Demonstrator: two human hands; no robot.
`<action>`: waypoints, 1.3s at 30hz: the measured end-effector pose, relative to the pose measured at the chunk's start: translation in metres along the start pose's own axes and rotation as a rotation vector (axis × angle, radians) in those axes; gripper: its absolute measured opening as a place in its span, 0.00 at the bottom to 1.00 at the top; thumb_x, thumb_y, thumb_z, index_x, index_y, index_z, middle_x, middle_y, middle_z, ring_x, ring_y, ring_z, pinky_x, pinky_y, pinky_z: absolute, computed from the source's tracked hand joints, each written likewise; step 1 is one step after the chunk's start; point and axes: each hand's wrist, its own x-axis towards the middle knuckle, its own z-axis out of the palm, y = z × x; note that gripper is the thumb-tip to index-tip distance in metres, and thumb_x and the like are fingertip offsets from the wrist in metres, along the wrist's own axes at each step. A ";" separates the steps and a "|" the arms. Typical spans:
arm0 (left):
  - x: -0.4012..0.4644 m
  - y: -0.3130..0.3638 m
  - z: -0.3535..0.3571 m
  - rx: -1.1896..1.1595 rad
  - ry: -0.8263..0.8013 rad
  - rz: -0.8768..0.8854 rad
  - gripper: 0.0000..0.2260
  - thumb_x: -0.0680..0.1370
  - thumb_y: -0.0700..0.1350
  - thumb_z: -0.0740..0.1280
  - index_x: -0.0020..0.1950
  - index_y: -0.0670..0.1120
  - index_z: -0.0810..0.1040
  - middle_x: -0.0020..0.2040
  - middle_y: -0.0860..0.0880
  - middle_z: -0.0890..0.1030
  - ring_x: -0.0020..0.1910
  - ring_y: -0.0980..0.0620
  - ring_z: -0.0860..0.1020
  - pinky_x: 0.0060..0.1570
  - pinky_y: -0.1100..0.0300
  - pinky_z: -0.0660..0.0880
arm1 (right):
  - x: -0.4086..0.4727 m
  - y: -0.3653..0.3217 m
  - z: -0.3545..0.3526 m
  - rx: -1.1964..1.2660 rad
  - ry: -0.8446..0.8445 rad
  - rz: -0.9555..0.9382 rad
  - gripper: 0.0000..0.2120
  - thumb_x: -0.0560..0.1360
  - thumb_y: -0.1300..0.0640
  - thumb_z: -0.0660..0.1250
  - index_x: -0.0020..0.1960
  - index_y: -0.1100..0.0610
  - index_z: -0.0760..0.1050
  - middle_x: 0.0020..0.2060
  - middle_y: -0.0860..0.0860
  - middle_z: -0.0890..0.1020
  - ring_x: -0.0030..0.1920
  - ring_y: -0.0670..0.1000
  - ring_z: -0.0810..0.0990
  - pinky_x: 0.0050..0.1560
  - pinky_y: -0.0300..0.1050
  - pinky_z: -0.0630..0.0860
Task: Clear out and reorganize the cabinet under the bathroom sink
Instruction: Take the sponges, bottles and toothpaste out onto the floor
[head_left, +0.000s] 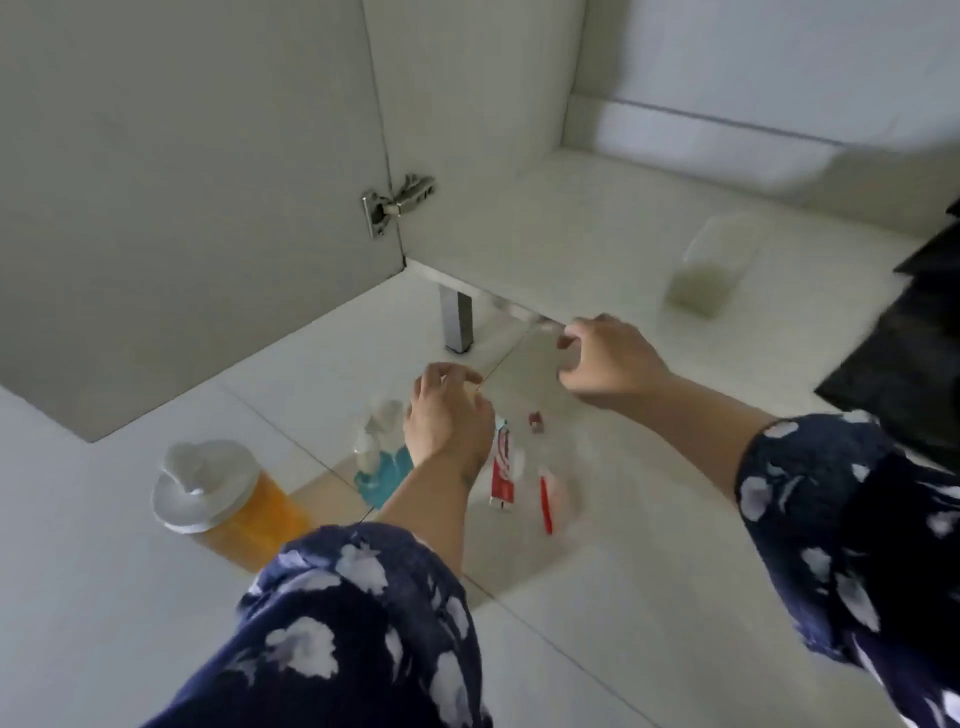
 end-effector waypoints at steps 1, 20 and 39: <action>0.012 0.020 0.004 -0.003 -0.041 0.050 0.12 0.77 0.45 0.62 0.60 0.52 0.75 0.64 0.53 0.70 0.63 0.51 0.70 0.61 0.52 0.70 | 0.010 0.012 -0.020 -0.007 0.058 0.054 0.17 0.73 0.53 0.65 0.62 0.53 0.74 0.59 0.56 0.74 0.61 0.60 0.72 0.57 0.48 0.72; 0.114 0.115 0.065 0.531 -0.458 0.390 0.24 0.81 0.60 0.53 0.77 0.60 0.53 0.79 0.53 0.48 0.78 0.52 0.47 0.73 0.53 0.55 | 0.113 0.115 -0.068 0.378 0.233 0.654 0.43 0.68 0.45 0.69 0.75 0.56 0.51 0.56 0.57 0.78 0.54 0.60 0.79 0.50 0.48 0.78; 0.130 0.159 0.021 -0.455 -0.247 -0.171 0.39 0.60 0.63 0.75 0.61 0.39 0.73 0.52 0.44 0.81 0.47 0.44 0.82 0.48 0.48 0.81 | 0.072 0.076 -0.028 0.747 -0.028 0.120 0.47 0.58 0.41 0.77 0.72 0.44 0.60 0.60 0.43 0.75 0.61 0.49 0.75 0.61 0.51 0.74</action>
